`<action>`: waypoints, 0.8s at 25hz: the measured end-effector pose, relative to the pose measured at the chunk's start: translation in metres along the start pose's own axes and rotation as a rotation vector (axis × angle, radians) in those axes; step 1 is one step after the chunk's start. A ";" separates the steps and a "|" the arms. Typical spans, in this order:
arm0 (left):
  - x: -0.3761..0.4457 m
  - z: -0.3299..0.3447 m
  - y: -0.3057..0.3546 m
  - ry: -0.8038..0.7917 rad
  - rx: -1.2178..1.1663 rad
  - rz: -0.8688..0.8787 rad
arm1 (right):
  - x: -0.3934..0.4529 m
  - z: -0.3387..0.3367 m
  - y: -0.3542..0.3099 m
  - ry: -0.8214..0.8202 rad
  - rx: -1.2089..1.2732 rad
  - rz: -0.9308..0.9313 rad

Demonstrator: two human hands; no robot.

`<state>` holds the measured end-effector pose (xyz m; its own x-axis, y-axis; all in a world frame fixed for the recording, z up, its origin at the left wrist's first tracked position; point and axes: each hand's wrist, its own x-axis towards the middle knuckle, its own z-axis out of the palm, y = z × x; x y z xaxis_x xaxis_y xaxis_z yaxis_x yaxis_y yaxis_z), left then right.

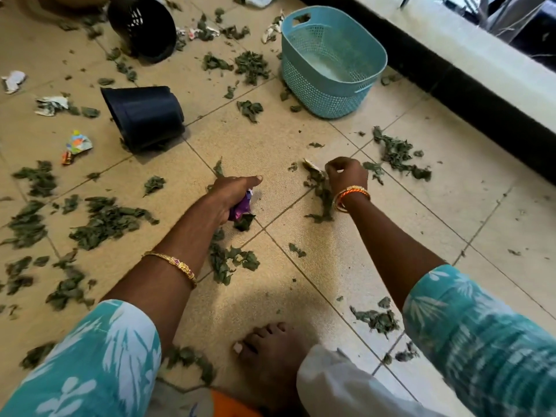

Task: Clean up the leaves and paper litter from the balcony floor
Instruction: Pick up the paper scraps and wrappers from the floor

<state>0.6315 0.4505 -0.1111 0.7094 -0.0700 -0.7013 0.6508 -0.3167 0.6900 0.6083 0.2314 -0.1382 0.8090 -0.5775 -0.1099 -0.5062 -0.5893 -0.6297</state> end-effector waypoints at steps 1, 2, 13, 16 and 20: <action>0.002 0.000 -0.001 -0.003 0.004 -0.010 | 0.003 -0.002 -0.001 0.029 0.045 0.016; 0.002 -0.001 -0.002 -0.014 -0.002 -0.026 | 0.006 -0.002 -0.001 0.032 0.064 0.020; 0.002 0.001 -0.003 -0.091 -0.121 -0.034 | 0.019 -0.020 -0.022 -0.086 0.579 0.285; 0.003 0.006 0.001 -0.180 -0.295 -0.022 | -0.002 -0.045 -0.034 -0.172 1.020 0.398; -0.005 0.014 0.012 -0.356 -0.367 -0.020 | -0.044 -0.031 -0.052 -0.236 0.757 0.231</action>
<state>0.6320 0.4335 -0.1018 0.6018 -0.4052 -0.6883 0.7606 0.0279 0.6486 0.5903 0.2697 -0.0761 0.7936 -0.4536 -0.4055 -0.3972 0.1186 -0.9101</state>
